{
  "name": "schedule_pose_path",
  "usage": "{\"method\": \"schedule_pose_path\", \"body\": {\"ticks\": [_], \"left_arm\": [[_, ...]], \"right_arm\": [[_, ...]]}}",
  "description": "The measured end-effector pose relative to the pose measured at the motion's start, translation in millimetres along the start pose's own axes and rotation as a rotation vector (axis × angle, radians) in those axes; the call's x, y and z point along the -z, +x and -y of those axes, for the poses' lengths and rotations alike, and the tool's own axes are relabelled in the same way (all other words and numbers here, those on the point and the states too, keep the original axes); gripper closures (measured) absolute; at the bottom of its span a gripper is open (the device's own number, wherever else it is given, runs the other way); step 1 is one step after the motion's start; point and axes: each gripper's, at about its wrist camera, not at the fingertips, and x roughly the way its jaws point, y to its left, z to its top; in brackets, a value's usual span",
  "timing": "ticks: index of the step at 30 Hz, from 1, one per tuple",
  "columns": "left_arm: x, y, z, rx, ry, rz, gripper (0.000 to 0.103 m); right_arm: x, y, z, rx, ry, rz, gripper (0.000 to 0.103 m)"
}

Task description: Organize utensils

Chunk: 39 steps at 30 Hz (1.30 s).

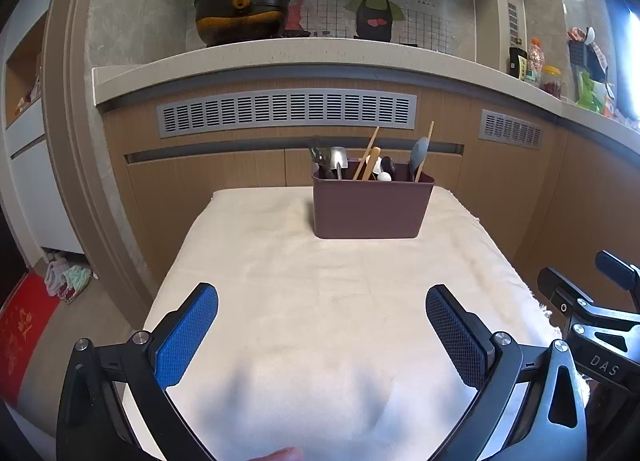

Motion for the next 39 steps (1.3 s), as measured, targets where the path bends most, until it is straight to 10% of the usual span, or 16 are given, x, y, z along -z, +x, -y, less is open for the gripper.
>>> {"method": "schedule_pose_path", "body": {"ticks": [39], "left_arm": [[2.2, -2.7, -2.4, 0.003, 0.007, 0.001, 0.0]], "right_arm": [[-1.7, -4.4, 0.4, 0.0, -0.008, 0.01, 0.003]]}}
